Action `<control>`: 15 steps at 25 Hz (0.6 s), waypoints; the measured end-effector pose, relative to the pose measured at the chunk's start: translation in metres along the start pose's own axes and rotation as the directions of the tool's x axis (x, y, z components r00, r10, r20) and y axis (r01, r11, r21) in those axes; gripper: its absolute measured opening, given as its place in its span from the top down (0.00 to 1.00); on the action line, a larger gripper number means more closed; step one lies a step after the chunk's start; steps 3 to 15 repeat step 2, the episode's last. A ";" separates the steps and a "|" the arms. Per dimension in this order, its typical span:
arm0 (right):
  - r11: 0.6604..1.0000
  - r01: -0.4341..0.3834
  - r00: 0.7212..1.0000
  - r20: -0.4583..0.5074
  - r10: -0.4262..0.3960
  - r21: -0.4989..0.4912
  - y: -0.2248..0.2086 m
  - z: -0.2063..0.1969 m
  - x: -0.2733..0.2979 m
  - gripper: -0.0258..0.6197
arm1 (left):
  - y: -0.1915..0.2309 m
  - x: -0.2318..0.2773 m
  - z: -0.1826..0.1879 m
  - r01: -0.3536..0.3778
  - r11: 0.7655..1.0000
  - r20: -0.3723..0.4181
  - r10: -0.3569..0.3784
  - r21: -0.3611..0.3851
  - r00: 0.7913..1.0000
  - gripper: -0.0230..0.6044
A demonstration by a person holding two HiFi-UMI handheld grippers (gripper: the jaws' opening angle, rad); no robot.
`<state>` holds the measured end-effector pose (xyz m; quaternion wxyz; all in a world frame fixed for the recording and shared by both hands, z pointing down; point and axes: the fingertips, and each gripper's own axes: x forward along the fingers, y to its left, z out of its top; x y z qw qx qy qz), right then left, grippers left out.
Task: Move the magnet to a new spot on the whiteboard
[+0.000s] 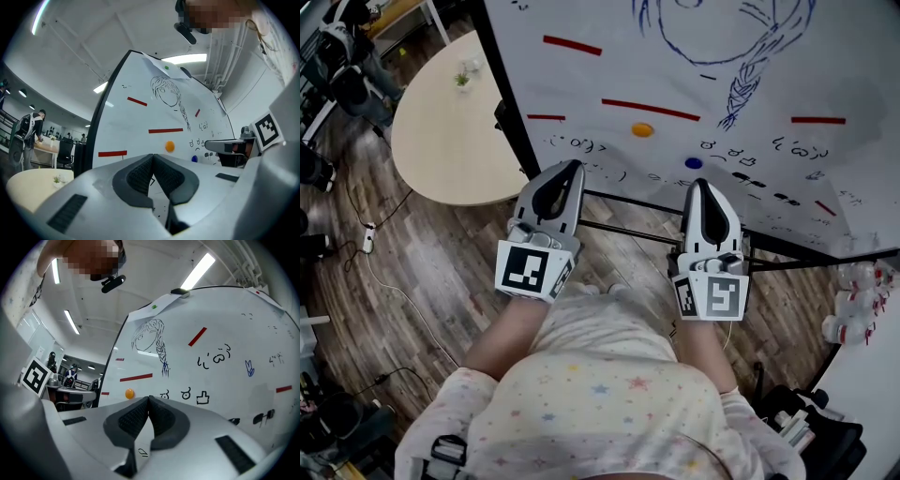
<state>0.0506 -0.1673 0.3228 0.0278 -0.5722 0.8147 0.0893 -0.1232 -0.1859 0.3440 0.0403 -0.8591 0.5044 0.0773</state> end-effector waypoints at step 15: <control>1.000 0.000 1.000 -0.002 0.000 -0.002 0.005 -0.002 0.000 0.96 | 0.003 -0.002 -0.005 0.004 1.000 -0.006 -0.004 -0.007 1.000 0.94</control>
